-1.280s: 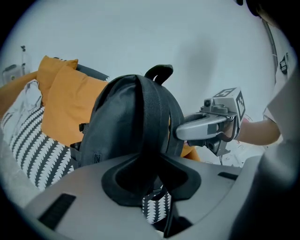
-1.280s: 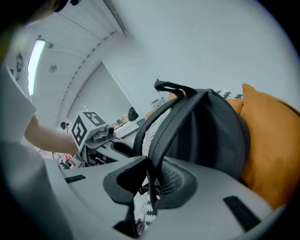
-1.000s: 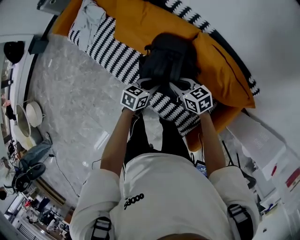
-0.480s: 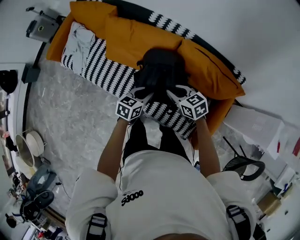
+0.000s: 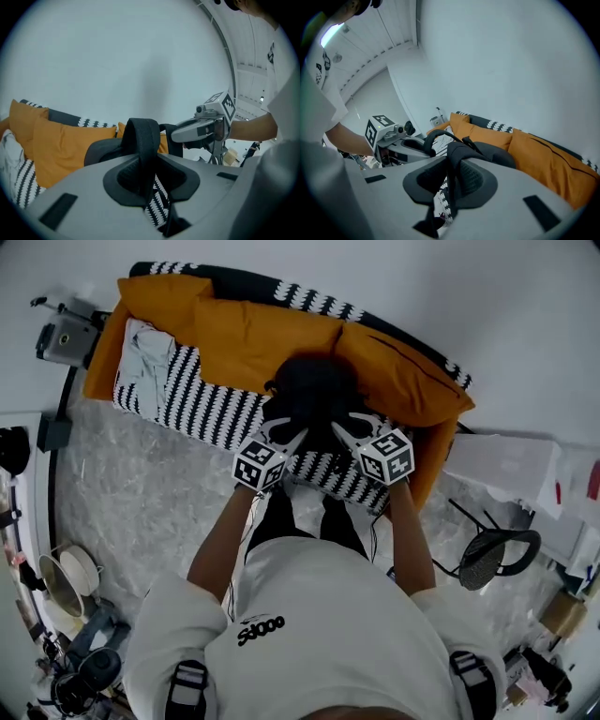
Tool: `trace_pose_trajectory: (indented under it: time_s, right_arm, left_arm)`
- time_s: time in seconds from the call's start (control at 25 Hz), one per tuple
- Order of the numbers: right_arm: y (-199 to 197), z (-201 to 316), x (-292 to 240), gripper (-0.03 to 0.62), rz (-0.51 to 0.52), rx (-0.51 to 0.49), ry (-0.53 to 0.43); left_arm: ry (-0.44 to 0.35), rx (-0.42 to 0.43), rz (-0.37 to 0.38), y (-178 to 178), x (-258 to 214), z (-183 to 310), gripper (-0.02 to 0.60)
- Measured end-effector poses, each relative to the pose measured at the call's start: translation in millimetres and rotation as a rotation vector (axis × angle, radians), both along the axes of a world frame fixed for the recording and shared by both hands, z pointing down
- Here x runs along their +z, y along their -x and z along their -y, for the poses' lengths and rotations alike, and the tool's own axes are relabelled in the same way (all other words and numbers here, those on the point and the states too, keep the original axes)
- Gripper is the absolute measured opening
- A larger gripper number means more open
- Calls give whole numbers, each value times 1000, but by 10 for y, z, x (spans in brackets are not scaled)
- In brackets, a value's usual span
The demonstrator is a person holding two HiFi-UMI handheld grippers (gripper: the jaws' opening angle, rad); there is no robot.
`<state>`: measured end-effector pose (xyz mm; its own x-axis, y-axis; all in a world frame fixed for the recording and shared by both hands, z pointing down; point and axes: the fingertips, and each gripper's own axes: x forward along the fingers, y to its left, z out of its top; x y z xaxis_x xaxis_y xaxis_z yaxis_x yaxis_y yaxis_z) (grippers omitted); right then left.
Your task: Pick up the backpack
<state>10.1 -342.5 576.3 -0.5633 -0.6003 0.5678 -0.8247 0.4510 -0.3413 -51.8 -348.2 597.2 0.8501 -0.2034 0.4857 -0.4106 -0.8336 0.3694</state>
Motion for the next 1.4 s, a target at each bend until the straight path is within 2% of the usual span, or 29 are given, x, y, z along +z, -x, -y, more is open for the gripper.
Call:
trace_pose_trajectory:
  time_s: [0.12, 0.44, 0.56, 0.76, 0.96, 1.24, 1.4]
  right_arm:
    - [-2, -23, -109, 81, -4, 31, -23]
    - [-17, -101, -377, 81, -24, 68, -91]
    - [52, -180, -518, 80, -19, 50, -118]
    - [246, -369, -757, 74, -20, -1, -175]
    - [365, -468, -1041, 72, -6, -37, -239]
    - [380, -482, -1745, 69, 21, -48, -397]
    - [430, -497, -2170, 69, 28, -81, -471]
  left_arm:
    - [-55, 16, -6, -27, -166, 22, 80]
    - [-180, -56, -85, -53, -780, 129, 75]
    - [-215, -72, -104, 4, -992, 54, 71]
    - [-294, -63, -88, 96, -1286, -223, 67]
    - [-370, -91, -105, 146, -1585, -337, 64]
    - [-513, -128, -171, 129, -2286, -319, 61]
    - [-591, -146, -153, 159, -2680, -238, 60]
